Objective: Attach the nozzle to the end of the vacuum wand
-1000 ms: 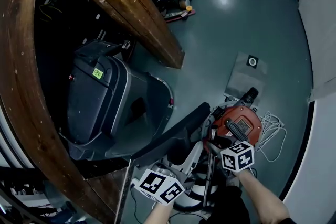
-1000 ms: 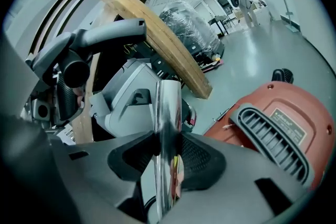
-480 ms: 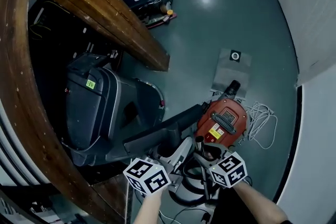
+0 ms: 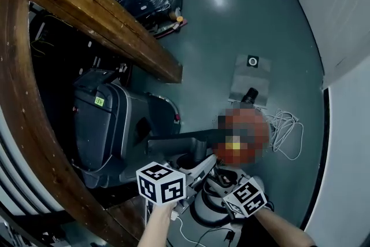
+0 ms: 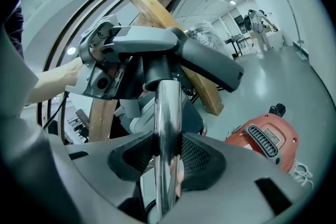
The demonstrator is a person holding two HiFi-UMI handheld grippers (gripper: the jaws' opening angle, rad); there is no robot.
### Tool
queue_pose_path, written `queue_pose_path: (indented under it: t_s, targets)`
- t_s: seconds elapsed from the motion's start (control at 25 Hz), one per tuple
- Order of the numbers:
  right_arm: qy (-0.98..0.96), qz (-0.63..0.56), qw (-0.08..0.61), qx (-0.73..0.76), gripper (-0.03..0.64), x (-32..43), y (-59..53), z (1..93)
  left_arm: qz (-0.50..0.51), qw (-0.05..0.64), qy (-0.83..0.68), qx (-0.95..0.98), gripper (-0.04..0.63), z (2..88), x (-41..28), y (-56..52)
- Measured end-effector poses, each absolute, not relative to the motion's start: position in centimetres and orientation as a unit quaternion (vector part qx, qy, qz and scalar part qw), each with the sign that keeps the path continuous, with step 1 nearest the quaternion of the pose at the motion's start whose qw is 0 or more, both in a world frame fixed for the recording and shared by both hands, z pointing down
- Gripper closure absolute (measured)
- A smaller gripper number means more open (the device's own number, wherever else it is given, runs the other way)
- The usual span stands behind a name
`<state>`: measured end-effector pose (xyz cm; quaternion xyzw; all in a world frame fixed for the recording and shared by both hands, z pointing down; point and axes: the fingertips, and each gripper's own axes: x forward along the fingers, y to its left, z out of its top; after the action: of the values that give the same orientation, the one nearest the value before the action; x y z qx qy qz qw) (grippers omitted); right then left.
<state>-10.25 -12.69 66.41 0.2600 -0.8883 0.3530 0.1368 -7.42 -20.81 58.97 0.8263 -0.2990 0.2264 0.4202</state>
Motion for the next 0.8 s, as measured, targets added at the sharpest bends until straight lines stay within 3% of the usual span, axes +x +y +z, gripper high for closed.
queue_pose_path:
  t_s: [0.32,0.52,0.72,0.8]
  targets:
    - [-0.895,0.340,0.150,0.247,0.459,-10.7,-12.1,65.9,0.269,0.440,-0.264,0.815,0.426,59.4,-6.2,-20.7]
    - [-0.904,0.318,0.161,0.237,0.457,-10.9,-12.0,65.7,0.337,0.390,-0.247,0.820,0.426,59.8,-5.3,-20.0]
    - [-0.902,0.323,0.152,0.244,0.457,-10.9,-11.8,65.4,0.287,0.466,-0.239,0.802,0.426,60.2,-5.8,-20.1]
    - [-0.899,0.328,0.150,0.248,0.457,-10.8,-12.0,65.6,0.278,0.454,-0.250,0.809,0.426,60.1,-5.7,-20.3]
